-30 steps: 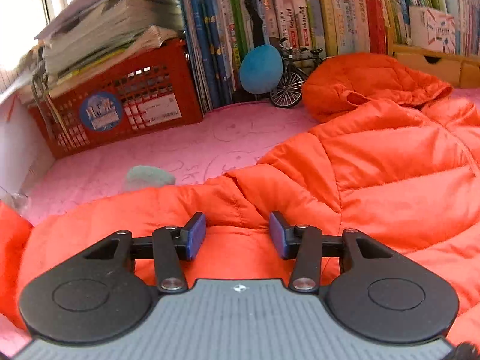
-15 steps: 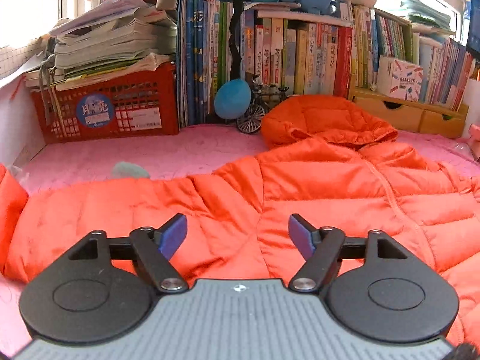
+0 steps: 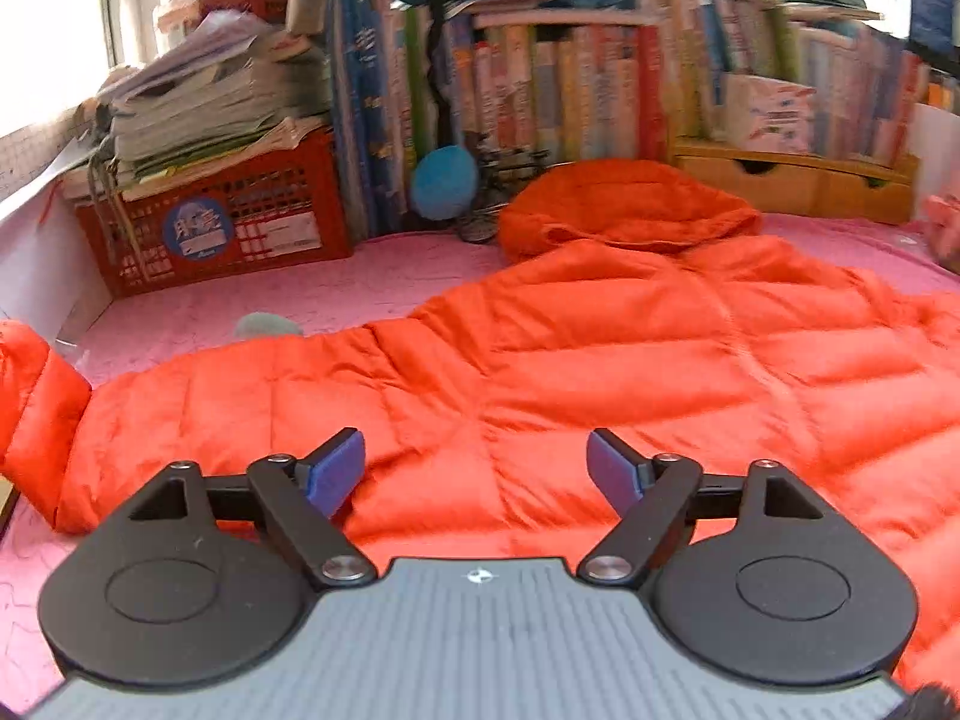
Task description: Fold clothes
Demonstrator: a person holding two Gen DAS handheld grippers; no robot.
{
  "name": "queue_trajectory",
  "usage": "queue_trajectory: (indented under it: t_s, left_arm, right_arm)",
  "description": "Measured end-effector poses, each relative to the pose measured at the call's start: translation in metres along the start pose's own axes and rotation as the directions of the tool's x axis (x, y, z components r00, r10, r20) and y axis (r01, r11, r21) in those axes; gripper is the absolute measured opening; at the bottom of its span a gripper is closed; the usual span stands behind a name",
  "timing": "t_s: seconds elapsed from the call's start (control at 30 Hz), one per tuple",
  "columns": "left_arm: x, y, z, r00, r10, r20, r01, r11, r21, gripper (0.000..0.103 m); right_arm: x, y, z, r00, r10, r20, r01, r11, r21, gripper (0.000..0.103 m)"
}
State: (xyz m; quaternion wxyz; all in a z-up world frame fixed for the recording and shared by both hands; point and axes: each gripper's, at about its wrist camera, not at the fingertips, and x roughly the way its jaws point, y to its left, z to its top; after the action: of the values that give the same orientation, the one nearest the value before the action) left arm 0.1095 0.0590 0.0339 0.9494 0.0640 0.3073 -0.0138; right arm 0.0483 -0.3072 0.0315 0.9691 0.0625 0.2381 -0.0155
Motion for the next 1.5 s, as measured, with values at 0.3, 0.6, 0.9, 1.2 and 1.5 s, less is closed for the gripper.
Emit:
queue_trajectory:
  t_s: [0.3, 0.6, 0.9, 1.2, 1.5]
  left_arm:
    - [-0.088, 0.003, -0.037, 0.997, -0.053, 0.048, 0.050, 0.997, 0.062, 0.086]
    - [-0.163, -0.003, -0.094, 0.998, -0.058, 0.023, 0.056, 0.996, 0.063, 0.089]
    - [-0.207, -0.017, -0.150, 0.985, -0.141, -0.098, 0.150, 0.983, 0.101, 0.099]
    - [-0.214, -0.040, -0.172, 0.982, -0.126, -0.138, 0.144, 0.981, 0.130, 0.100]
    - [-0.211, -0.038, -0.174, 0.980, -0.129, -0.151, 0.146, 0.983, 0.108, 0.101]
  right_arm:
    - [-0.063, 0.090, -0.026, 0.994, 0.054, -0.100, -0.065, 0.991, -0.114, 0.103]
    - [-0.145, 0.112, -0.074, 0.987, 0.022, -0.158, -0.039, 0.994, -0.106, 0.103]
    - [-0.233, 0.152, -0.139, 0.987, 0.061, -0.145, -0.110, 0.928, -0.355, 0.103]
    - [-0.257, 0.149, -0.163, 0.991, 0.058, -0.121, -0.096, 0.940, -0.329, 0.103]
    - [-0.253, 0.140, -0.159, 0.990, 0.063, -0.128, -0.092, 0.968, -0.235, 0.103]
